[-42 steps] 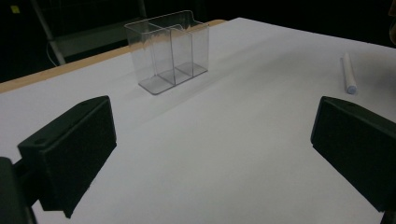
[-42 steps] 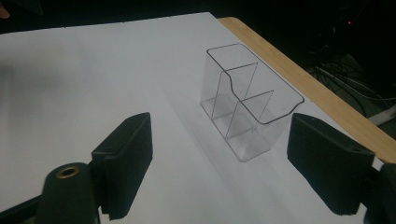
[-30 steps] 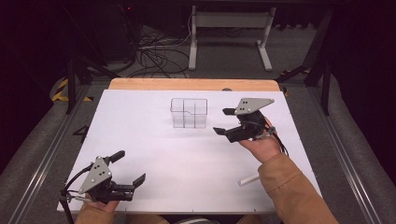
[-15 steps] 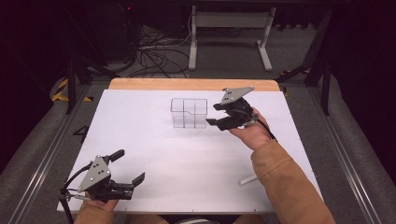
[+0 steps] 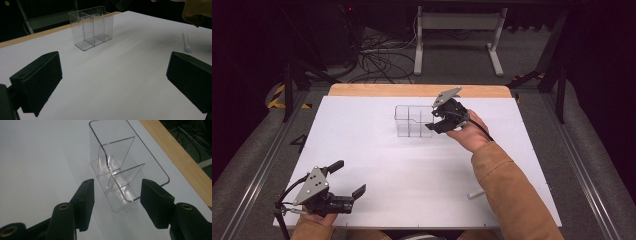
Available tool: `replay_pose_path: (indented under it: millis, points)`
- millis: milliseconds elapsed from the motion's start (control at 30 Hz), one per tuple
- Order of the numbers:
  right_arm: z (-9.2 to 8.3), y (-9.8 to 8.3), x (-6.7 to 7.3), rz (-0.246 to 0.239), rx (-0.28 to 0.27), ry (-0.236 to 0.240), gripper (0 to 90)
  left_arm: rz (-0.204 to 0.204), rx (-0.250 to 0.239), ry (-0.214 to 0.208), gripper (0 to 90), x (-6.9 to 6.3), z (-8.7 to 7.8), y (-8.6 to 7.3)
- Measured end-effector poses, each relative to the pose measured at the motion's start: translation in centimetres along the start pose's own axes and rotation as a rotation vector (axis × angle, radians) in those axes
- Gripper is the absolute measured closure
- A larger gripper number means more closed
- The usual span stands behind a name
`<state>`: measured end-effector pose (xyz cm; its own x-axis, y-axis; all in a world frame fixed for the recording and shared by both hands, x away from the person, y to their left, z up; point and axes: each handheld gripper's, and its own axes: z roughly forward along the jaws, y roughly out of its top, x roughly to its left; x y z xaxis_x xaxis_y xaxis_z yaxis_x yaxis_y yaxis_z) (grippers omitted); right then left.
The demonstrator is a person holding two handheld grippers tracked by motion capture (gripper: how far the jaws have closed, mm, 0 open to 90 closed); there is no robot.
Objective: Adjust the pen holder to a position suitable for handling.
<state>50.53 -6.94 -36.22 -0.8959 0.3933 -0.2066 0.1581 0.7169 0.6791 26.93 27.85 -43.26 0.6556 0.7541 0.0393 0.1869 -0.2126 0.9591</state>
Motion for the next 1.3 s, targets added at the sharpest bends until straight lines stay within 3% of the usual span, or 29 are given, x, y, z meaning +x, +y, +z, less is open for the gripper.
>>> replay_pose_path:
  millis: [467, 700, 1300]
  points:
    - [3.1, 0.5, -0.2, -0.026, 0.078, -0.007, 46.7, -0.013, -0.002, -0.006, 0.9, 0.2, 0.0, -0.1]
    - [4.0, 0.5, -0.2, -0.029, 0.086, -0.009, 47.2, -0.017, -0.004, -0.009, 0.9, 0.1, 0.1, -0.1]
    - [6.5, 0.6, 0.3, -0.071, 0.178, -0.007, 52.7, -0.013, -0.002, -0.011, 0.9, 0.1, 0.0, -0.1]
